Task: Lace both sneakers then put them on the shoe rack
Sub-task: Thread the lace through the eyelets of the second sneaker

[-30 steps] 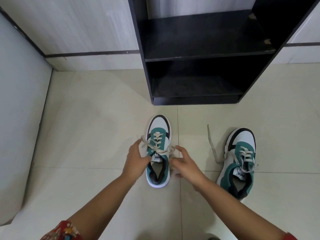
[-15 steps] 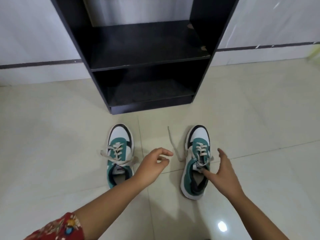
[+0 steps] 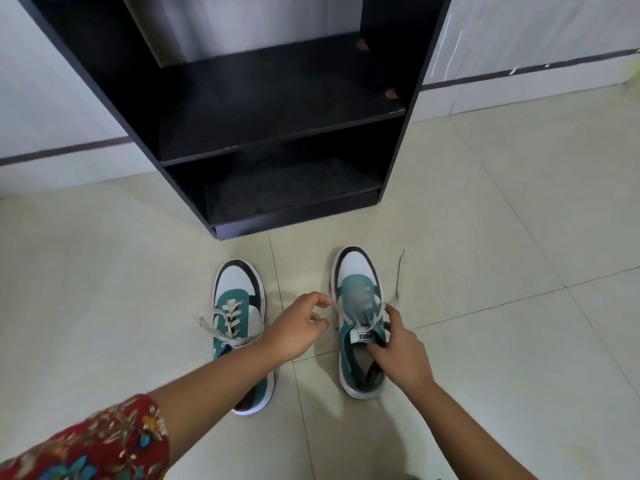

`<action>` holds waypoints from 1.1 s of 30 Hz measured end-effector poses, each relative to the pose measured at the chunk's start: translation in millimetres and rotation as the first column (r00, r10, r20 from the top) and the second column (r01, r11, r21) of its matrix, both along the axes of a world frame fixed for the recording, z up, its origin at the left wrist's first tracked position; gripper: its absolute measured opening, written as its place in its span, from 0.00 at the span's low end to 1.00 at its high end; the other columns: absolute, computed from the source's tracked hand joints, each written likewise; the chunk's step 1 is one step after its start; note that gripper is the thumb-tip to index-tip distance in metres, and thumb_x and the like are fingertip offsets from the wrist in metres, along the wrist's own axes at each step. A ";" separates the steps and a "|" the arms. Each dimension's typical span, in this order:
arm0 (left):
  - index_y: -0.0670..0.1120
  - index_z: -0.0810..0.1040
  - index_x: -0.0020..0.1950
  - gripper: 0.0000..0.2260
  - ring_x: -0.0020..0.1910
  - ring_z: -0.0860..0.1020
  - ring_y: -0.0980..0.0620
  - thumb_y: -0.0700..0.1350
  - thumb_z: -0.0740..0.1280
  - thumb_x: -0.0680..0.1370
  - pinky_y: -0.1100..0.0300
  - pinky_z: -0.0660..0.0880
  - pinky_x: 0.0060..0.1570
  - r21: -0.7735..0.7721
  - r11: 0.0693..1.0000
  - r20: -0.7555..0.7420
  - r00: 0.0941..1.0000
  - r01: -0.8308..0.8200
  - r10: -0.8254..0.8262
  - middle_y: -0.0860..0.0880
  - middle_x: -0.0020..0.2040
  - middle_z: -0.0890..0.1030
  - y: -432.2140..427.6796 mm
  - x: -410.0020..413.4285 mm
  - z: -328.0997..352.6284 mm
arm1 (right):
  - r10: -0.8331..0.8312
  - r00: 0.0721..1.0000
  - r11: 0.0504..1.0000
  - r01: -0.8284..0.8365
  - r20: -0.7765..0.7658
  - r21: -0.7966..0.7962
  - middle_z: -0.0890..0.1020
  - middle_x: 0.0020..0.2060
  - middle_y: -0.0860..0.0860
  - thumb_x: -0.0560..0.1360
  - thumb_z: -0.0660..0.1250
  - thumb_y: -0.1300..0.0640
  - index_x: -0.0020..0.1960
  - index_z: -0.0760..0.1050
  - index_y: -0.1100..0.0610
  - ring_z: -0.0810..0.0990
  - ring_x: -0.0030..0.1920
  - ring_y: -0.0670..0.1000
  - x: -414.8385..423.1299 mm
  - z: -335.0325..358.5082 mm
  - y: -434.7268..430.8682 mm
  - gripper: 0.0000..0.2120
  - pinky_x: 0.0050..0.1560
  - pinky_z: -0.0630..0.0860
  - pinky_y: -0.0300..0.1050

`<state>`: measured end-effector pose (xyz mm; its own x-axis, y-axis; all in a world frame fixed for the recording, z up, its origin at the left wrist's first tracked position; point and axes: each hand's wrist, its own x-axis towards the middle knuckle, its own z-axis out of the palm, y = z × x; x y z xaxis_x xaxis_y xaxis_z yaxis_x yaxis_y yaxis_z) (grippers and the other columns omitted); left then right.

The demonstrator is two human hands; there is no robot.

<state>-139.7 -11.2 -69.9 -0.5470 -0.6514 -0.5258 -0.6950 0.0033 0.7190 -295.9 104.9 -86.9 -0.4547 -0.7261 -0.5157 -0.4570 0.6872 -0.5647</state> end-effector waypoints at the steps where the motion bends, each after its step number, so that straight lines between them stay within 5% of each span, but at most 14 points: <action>1: 0.49 0.68 0.67 0.19 0.62 0.74 0.50 0.40 0.61 0.77 0.56 0.69 0.63 -0.063 0.995 0.042 0.996 0.078 -0.075 0.50 0.69 0.69 -3.0 -3.6 -2.6 | 0.016 1.000 1.000 -0.016 0.020 0.006 0.81 0.60 0.52 0.72 0.66 0.50 0.74 0.53 0.46 0.81 0.56 0.58 -2.4 -0.2 -3.3 0.34 0.50 0.75 0.48; 5: 0.45 0.66 0.69 0.21 0.67 0.68 0.48 0.39 0.62 0.75 0.56 0.67 0.67 -0.297 0.905 0.207 0.946 0.304 -0.250 0.47 0.71 0.64 -4.7 -21.0 -18.4 | 0.187 0.973 0.982 -0.190 0.132 0.006 0.79 0.61 0.47 0.75 0.62 0.47 0.73 0.46 0.36 0.79 0.59 0.55 -22.3 3.0 -8.2 0.34 0.51 0.71 0.47; 8: 0.42 0.72 0.61 0.14 0.63 0.71 0.48 0.41 0.61 0.76 0.55 0.70 0.63 -0.401 0.873 0.219 0.955 0.277 -0.202 0.47 0.68 0.69 -0.4 -23.6 -25.9 | 0.251 0.954 0.967 -0.254 0.167 -0.002 0.74 0.58 0.41 0.73 0.64 0.49 0.65 0.64 0.41 0.81 0.54 0.53 -35.3 2.7 -2.4 0.22 0.53 0.72 0.47; 11: 0.44 0.75 0.52 0.08 0.52 0.76 0.49 0.42 0.62 0.74 0.51 0.73 0.57 -0.445 0.859 0.081 0.966 0.254 -0.244 0.47 0.54 0.79 3.8 -14.7 -17.8 | 0.186 0.982 0.980 -0.186 0.002 -0.077 0.75 0.60 0.47 0.73 0.66 0.49 0.44 0.75 0.51 0.77 0.59 0.52 -50.4 1.6 4.2 0.06 0.55 0.71 0.46; 13: 0.46 0.74 0.45 0.03 0.42 0.77 0.53 0.44 0.63 0.76 0.54 0.74 0.50 -0.426 0.880 -0.007 0.972 0.211 -0.236 0.53 0.41 0.80 2.9 -4.6 -5.2 | 0.210 0.973 0.971 -0.218 -0.095 -0.096 0.75 0.61 0.48 0.73 0.66 0.45 0.39 0.76 0.52 0.75 0.60 0.52 -59.6 6.2 5.4 0.11 0.57 0.72 0.48; 15: 0.48 0.73 0.44 0.06 0.37 0.77 0.55 0.48 0.61 0.78 0.58 0.73 0.42 -0.390 0.905 -0.010 0.982 0.170 -0.189 0.56 0.36 0.78 -1.5 5.9 2.8 | 0.229 0.967 0.969 -0.238 -0.112 -0.070 0.82 0.48 0.47 0.74 0.63 0.42 0.38 0.76 0.55 0.79 0.48 0.51 -67.2 19.2 5.2 0.17 0.46 0.73 0.46; 18: 0.48 0.72 0.46 0.10 0.34 0.80 0.49 0.53 0.57 0.80 0.55 0.73 0.36 -0.425 0.882 0.192 0.972 0.206 -0.134 0.48 0.34 0.81 -9.8 19.1 -0.8 | 0.188 0.966 0.981 -0.194 -0.177 -0.021 0.82 0.30 0.49 0.75 0.57 0.37 0.33 0.70 0.57 0.78 0.35 0.52 -77.9 31.3 7.6 0.25 0.36 0.71 0.46; 21: 0.48 0.75 0.59 0.13 0.51 0.79 0.47 0.50 0.58 0.79 0.55 0.74 0.50 -0.391 0.822 0.473 0.856 0.414 -0.207 0.46 0.53 0.81 -7.3 26.0 -13.1 | 0.279 0.867 0.958 -0.223 -0.413 0.178 0.82 0.39 0.50 0.76 0.57 0.41 0.42 0.75 0.53 0.80 0.43 0.55 -83.5 25.8 11.0 0.17 0.40 0.70 0.45; 24: 0.51 0.71 0.67 0.16 0.63 0.73 0.49 0.48 0.58 0.79 0.53 0.68 0.64 -0.414 0.792 0.388 0.874 0.448 -0.292 0.51 0.65 0.75 5.2 18.9 -21.1 | 0.426 0.787 0.904 -0.352 -0.447 0.242 0.81 0.58 0.50 0.76 0.59 0.48 0.64 0.71 0.49 0.78 0.58 0.55 -73.6 14.3 10.9 0.17 0.55 0.71 0.48; 28: 0.53 0.76 0.61 0.13 0.61 0.74 0.53 0.47 0.61 0.78 0.54 0.71 0.62 -0.382 0.902 0.128 0.978 0.202 -0.164 0.53 0.62 0.77 20.8 -5.5 -15.0 | 0.316 0.898 0.926 -0.362 -0.305 -0.109 0.82 0.56 0.46 0.77 0.59 0.51 0.62 0.75 0.48 0.78 0.57 0.51 -39.3 12.4 -2.4 0.15 0.54 0.74 0.46; 33: 0.53 0.80 0.54 0.10 0.50 0.80 0.52 0.52 0.64 0.76 0.57 0.72 0.56 -0.552 0.788 0.252 0.956 0.271 -0.152 0.53 0.52 0.83 17.3 -20.7 -6.3 | 0.275 0.902 0.927 -0.341 -0.333 -0.159 0.84 0.50 0.46 0.76 0.61 0.48 0.55 0.80 0.47 0.80 0.51 0.50 -27.3 7.3 -7.4 0.12 0.46 0.74 0.44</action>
<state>-160.5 6.2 -76.2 -0.6391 -0.7438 -0.1958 -0.7458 0.5369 0.3944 -323.2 97.5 -79.6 -0.2992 -0.9302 -0.2125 -0.7958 0.3662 -0.4823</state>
